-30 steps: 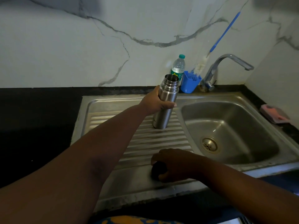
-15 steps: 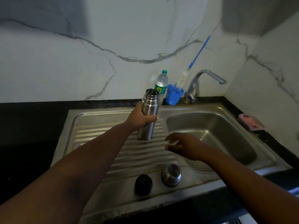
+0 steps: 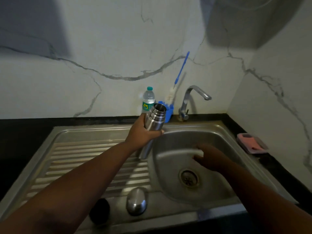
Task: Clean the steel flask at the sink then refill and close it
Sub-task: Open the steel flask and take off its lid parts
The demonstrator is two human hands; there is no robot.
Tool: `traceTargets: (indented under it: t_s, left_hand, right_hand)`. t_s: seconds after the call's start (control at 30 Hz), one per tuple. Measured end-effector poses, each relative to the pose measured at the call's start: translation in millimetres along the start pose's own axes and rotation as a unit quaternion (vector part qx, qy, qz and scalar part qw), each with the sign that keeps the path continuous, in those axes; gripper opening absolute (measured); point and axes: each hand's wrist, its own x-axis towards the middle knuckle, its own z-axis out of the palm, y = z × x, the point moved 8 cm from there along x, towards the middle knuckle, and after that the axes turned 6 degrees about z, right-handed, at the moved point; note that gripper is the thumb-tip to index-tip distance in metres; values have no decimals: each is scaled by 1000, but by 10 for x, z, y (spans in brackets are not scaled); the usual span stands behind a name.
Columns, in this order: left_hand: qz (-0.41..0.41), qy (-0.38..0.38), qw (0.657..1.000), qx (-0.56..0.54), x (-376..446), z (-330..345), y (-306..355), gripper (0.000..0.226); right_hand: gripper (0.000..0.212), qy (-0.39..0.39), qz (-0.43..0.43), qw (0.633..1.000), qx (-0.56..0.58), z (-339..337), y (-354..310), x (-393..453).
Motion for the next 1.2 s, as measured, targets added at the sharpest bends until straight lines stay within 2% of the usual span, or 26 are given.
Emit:
traceTargets:
  t_s: [0.17,0.27,0.5,0.73,0.9,1.03,1.2]
  left_hand:
    - [-8,-1,999,32,41,623,301,65]
    - [-5,-18,997,77,-1,899,431,66]
    - [-41,-74,973,213,-96,1278,513,69]
    - [-44,-159,918,361,-151,1501,561,66]
    - [-41,-192,907,373,-190,1674,578,74]
    - [-53,-229,886,400,-226,1776,541,70]
    - [-56,-246,877,410,-251,1848,484,70]
  right_hand:
    - [52,19,-46,994,-98,-80,824,219]
    - [57,26,-84,983,-159,-84,1248,324]
    - [87,-29,-109,969,-219,189,2063,566]
    - [83,2,-106,975,-197,216,2184,562]
    - [86,28,-145,977,-152,242,1980,632]
    - [84,37,-165,977,-128,255,1811,645]
    - [80,40,-152,973,-166,300,2023,676]
